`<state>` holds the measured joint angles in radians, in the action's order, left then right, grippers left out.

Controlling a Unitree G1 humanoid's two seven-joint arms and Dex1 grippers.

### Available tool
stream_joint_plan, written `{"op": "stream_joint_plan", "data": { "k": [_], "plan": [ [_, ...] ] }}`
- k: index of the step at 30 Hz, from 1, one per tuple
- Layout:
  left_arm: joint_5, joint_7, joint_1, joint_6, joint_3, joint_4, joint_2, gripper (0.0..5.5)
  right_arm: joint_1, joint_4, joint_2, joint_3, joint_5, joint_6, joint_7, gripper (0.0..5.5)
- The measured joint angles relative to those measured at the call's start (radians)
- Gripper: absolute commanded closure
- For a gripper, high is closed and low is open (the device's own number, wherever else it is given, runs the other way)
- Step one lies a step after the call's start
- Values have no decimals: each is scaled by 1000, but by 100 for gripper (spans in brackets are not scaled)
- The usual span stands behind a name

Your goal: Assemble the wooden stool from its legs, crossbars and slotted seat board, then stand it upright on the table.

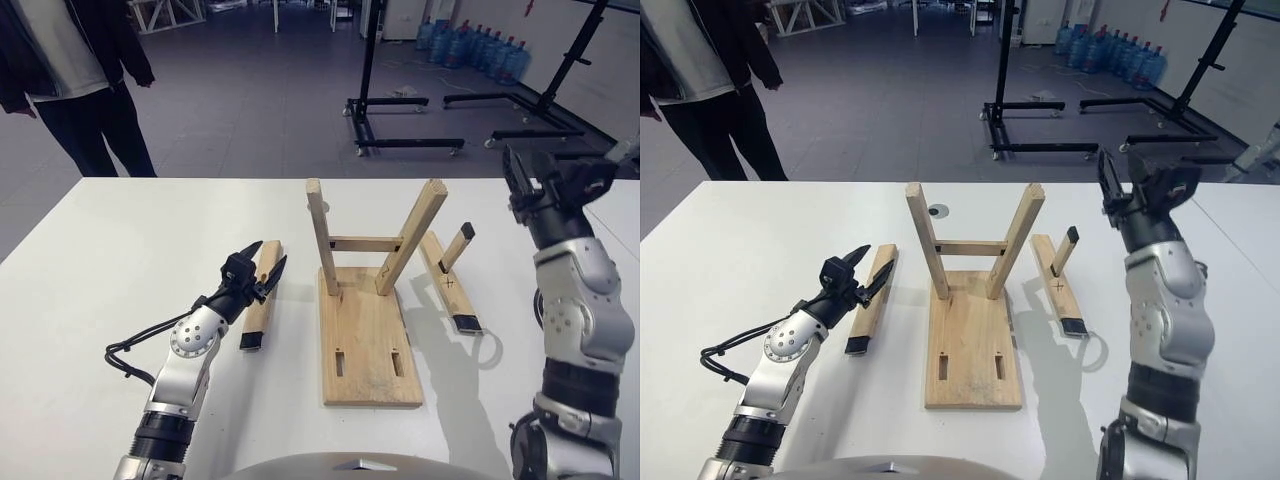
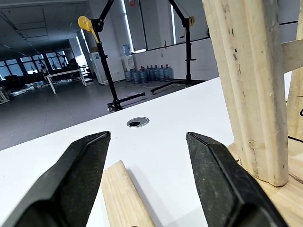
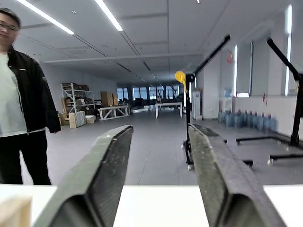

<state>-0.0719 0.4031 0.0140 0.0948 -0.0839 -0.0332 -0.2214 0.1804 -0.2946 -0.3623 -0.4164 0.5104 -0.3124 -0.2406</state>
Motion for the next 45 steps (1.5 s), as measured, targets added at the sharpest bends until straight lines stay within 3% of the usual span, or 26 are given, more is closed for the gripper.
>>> {"op": "stream_joint_plan", "data": {
  "k": [6,10,21,32,45],
  "plan": [
    [0,-14,-43,0,-17,-39,18,258,-388,-72,115,74,-53,-8,7,172],
    [0,-14,-45,-1,-19,-41,17,258,-433,-52,114,117,-102,-16,5,106],
    [3,-15,-47,-6,-22,-41,16,258,-370,67,10,221,-213,-270,-6,106],
    [17,-23,-47,-6,-26,-41,15,258,-213,155,-71,231,-198,-450,-63,106],
    [12,-18,-46,-6,-40,-53,20,258,-172,200,-94,246,-214,-494,-63,332]
  ]
}}
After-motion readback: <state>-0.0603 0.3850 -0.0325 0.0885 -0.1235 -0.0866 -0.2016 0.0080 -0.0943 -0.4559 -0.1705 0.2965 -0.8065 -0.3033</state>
